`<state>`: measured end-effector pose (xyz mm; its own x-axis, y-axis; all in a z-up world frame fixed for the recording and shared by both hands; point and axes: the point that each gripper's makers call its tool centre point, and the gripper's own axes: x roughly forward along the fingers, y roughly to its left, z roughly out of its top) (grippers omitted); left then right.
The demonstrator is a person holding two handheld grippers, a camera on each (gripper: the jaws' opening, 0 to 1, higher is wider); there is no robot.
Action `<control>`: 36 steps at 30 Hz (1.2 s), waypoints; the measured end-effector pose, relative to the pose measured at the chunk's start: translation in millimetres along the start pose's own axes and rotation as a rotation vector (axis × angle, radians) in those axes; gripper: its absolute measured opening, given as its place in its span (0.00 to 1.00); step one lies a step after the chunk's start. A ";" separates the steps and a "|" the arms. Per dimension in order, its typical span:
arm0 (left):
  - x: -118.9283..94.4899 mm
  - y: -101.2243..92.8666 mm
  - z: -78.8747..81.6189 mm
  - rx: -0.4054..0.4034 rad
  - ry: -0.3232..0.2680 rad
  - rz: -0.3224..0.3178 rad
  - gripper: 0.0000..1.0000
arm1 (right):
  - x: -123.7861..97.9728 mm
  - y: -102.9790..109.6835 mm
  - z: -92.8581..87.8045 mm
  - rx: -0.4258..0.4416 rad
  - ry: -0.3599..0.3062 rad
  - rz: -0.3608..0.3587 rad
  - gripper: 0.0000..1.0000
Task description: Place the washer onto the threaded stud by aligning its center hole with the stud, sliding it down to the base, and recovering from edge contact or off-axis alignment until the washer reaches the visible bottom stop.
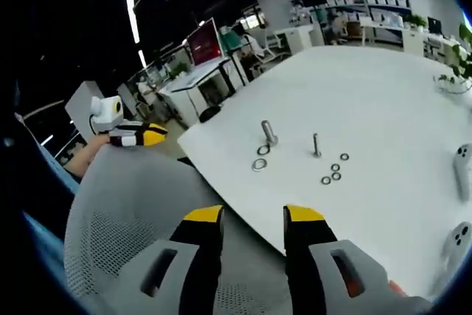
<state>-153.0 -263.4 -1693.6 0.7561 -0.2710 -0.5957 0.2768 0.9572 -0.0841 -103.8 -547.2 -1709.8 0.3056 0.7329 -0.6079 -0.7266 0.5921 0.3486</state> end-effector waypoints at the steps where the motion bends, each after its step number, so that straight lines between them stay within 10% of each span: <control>1: 0.0 -0.2 -0.1 0.001 0.000 -0.001 0.15 | 2.5 -2.4 -0.7 -0.010 0.020 0.008 0.33; 18: -0.9 0.6 2.7 -0.017 -0.023 0.003 0.14 | 68.5 -72.3 -51.5 -0.213 0.505 -0.066 0.31; 36: -0.3 3.0 3.7 -0.024 -0.030 0.010 0.14 | 119.1 -107.3 -35.9 -0.354 0.575 -0.088 0.27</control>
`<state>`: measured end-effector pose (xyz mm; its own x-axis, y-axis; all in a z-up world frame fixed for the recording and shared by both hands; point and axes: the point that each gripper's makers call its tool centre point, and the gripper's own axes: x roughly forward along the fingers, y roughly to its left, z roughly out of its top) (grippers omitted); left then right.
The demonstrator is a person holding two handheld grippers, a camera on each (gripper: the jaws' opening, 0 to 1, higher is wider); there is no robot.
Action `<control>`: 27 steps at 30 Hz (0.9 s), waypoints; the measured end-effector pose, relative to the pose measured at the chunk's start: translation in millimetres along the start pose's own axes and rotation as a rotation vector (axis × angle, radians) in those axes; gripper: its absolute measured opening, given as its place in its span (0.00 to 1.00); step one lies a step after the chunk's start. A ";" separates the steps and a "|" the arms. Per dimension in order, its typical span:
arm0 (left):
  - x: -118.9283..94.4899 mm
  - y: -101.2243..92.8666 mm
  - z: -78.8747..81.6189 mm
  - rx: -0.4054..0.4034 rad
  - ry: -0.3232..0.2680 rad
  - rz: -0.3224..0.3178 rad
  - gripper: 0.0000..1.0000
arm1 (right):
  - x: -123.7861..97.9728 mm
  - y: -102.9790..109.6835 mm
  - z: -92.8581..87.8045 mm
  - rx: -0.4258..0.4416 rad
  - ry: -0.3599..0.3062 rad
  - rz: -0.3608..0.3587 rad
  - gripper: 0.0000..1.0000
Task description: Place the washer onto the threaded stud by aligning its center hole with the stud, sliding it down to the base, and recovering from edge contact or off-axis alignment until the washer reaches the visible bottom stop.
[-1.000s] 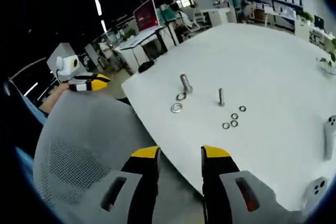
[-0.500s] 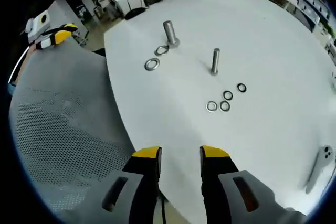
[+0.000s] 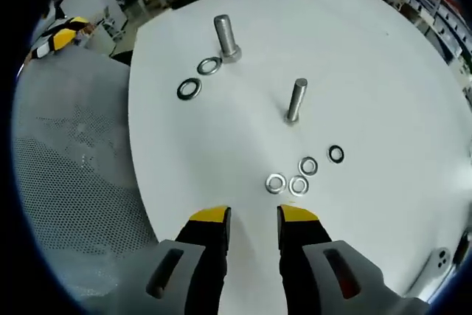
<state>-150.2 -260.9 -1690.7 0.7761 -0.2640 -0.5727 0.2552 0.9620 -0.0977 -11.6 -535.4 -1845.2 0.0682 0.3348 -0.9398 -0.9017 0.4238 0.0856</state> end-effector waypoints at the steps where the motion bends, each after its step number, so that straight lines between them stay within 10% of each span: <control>1: 0.0 0.0 0.1 0.000 0.000 0.000 0.14 | 0.7 -1.2 1.0 -0.001 0.000 0.000 0.27; 27: -0.1 1.1 0.2 -0.002 -0.001 0.007 0.14 | 11.9 -11.7 12.5 -0.192 0.082 -0.041 0.22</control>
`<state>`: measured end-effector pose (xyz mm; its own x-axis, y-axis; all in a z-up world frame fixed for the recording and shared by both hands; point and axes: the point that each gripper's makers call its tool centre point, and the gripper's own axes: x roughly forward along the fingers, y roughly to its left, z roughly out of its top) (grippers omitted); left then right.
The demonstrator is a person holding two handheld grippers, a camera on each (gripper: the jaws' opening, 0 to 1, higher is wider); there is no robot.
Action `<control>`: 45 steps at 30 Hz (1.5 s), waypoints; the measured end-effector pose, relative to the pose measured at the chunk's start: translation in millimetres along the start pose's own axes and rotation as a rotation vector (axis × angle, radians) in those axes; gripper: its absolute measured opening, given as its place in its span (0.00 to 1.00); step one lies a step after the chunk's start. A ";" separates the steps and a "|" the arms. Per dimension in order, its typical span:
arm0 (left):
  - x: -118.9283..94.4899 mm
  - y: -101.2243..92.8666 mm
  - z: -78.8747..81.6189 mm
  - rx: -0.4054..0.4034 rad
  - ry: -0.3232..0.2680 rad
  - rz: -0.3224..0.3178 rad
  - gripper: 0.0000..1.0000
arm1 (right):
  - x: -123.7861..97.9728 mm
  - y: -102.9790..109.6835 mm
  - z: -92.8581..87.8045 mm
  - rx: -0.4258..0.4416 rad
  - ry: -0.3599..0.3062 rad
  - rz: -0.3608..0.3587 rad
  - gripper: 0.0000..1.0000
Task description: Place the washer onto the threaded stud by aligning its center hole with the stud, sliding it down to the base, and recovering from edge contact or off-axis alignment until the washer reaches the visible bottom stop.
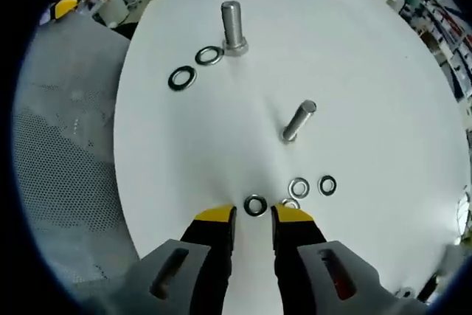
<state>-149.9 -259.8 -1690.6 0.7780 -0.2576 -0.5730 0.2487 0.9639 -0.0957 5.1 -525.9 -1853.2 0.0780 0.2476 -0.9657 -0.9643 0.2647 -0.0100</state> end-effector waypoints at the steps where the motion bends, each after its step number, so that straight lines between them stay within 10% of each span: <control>1: 0.0 0.0 0.0 0.000 0.000 0.000 0.14 | -0.2 0.3 0.0 -0.001 0.005 -0.002 0.22; 4: 0.0 0.0 -0.2 0.000 0.001 0.000 0.14 | 0.4 1.1 1.8 -0.100 -0.008 0.006 0.22; 27: -0.2 -0.6 -0.4 0.002 0.003 -0.001 0.14 | 1.2 -4.4 2.4 -0.043 0.015 0.003 0.16; 45: -0.1 -1.1 -0.6 0.004 0.003 -0.004 0.14 | -1.4 -6.8 4.7 -0.069 -0.159 -0.150 0.14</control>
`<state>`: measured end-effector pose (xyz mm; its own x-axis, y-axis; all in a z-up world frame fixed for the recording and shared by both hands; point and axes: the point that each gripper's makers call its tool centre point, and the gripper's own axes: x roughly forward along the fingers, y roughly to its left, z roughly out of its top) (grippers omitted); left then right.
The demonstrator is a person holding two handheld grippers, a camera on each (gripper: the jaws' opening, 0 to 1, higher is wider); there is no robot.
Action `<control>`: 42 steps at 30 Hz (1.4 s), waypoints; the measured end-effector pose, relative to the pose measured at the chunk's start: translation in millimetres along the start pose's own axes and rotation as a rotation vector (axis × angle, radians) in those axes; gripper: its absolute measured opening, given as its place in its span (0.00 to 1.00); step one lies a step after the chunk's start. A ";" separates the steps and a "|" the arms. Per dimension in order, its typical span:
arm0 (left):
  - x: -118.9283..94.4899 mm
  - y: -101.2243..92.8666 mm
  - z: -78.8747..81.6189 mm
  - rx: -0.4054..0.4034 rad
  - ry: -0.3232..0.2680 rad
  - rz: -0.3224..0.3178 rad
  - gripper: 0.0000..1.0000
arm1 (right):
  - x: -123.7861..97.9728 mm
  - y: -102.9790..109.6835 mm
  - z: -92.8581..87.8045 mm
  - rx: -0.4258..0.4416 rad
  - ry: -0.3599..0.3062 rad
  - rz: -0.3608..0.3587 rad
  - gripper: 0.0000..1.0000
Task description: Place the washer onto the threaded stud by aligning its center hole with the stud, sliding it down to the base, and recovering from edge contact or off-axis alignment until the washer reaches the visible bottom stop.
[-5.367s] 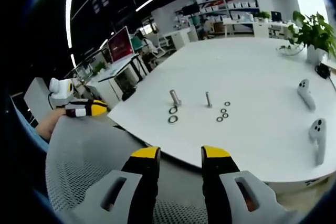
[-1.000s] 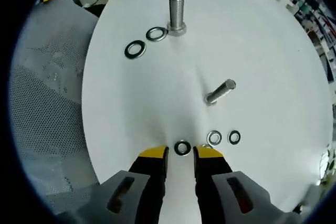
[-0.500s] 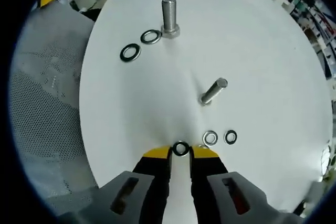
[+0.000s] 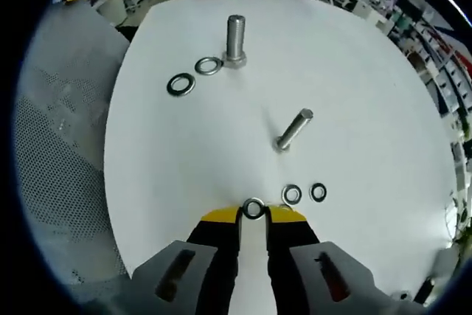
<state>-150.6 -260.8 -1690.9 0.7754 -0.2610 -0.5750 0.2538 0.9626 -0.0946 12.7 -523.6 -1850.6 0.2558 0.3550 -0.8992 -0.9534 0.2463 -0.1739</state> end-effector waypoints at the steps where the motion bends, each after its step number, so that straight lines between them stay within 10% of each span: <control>1: 0.0 0.0 -0.1 0.000 0.000 0.000 0.14 | 0.0 1.2 -0.1 -0.008 -0.002 -0.011 0.14; 22: 0.2 0.0 0.5 0.000 -0.001 -0.001 0.14 | -34.6 -26.4 34.6 -0.115 -0.127 -0.162 0.14; 42: -0.1 0.6 0.7 -0.002 -0.004 0.001 0.14 | -43.1 -37.1 68.5 0.185 -0.198 -0.081 0.14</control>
<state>-150.1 -260.2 -1690.3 0.7783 -0.2599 -0.5716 0.2513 0.9632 -0.0957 48.0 -486.3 -1777.9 0.3736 0.4919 -0.7865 -0.8879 0.4349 -0.1499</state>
